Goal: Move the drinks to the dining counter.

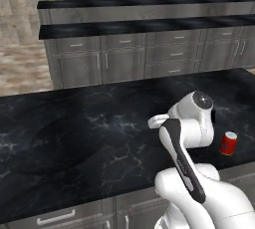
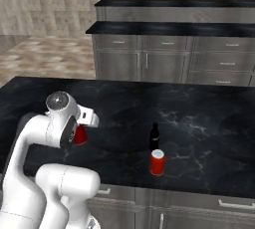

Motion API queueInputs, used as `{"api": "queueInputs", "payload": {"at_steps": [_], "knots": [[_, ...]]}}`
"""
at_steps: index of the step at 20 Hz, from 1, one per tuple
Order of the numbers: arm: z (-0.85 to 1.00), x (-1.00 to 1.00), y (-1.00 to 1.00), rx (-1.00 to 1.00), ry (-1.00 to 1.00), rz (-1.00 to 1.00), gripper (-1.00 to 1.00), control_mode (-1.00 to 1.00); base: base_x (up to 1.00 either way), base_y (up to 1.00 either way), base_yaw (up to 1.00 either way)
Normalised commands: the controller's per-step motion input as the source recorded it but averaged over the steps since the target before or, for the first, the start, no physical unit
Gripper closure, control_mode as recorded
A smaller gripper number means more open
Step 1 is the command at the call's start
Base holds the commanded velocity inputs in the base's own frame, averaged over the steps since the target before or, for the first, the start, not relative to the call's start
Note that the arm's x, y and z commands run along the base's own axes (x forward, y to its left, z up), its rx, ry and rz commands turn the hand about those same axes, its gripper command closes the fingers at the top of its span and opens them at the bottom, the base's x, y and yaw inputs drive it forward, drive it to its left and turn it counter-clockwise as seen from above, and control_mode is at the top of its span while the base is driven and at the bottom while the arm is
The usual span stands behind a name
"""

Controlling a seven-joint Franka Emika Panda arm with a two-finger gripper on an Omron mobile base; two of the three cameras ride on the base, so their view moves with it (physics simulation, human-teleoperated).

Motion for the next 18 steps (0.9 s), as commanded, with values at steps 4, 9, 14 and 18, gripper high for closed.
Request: {"api": "queueInputs", "payload": {"at_steps": [4, 9, 14, 18], "knots": [[0.83, -0.23, -0.01, 0.09, -0.11, -0.01, 1.0, -1.0, 0.0, 0.0, 0.0], [0.77, -0.08, -0.02, 0.1, 0.05, -0.02, 1.0, -1.0, 0.0, 0.0, 0.0], [0.62, -0.17, 0.0, 0.09, 0.05, -0.02, 1.0, -1.0, 0.0, 0.0, 0.0], [0.76, -0.22, 0.0, 0.08, 0.1, -0.04, 1.0, -1.0, 0.0, 0.0, 0.0]]}}
